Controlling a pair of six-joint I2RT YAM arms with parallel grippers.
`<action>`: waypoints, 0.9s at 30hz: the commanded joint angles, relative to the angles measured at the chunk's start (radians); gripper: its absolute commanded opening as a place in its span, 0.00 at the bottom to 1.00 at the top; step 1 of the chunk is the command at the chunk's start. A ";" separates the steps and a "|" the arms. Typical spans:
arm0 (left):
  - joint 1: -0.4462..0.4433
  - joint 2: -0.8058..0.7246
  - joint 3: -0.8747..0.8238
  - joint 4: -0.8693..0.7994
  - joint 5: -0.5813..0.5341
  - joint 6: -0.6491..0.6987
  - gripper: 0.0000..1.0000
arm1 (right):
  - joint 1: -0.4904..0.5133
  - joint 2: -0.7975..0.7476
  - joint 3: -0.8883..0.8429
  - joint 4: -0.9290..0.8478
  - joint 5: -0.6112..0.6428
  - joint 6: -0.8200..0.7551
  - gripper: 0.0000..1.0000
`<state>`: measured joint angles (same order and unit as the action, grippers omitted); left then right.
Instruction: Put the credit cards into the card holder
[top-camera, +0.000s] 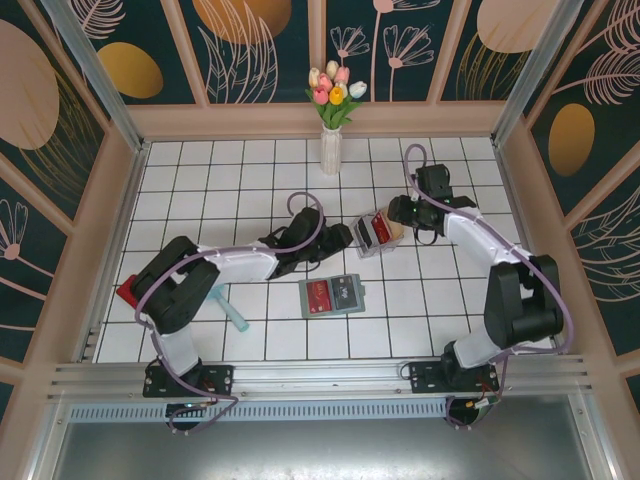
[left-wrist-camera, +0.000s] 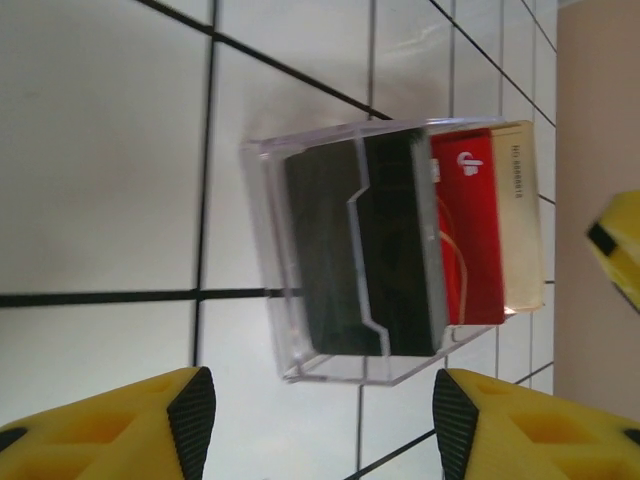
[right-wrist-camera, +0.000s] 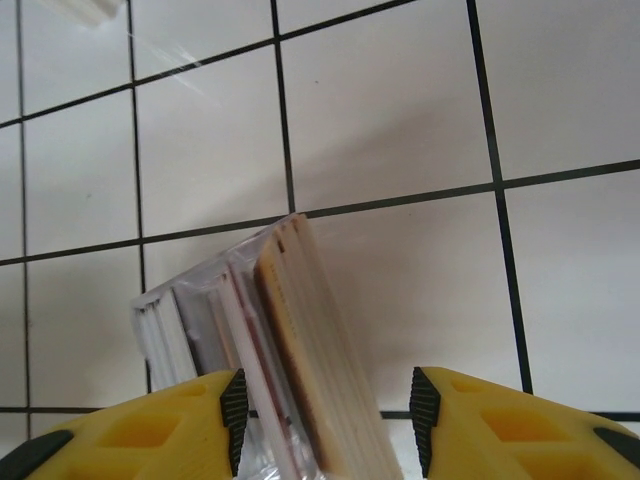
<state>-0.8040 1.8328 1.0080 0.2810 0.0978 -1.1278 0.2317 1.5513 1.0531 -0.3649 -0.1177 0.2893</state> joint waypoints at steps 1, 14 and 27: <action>0.007 0.034 0.071 -0.004 0.049 0.030 0.64 | -0.004 0.035 0.056 -0.042 -0.009 -0.055 0.51; 0.036 0.189 0.197 -0.010 0.107 0.014 0.61 | 0.083 0.115 0.133 -0.128 0.201 -0.145 0.54; 0.041 0.273 0.247 -0.017 0.123 0.014 0.57 | 0.133 0.173 0.167 -0.167 0.325 -0.183 0.54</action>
<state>-0.7704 2.0823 1.2289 0.2817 0.2062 -1.1255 0.3504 1.7054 1.1893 -0.4965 0.1593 0.1299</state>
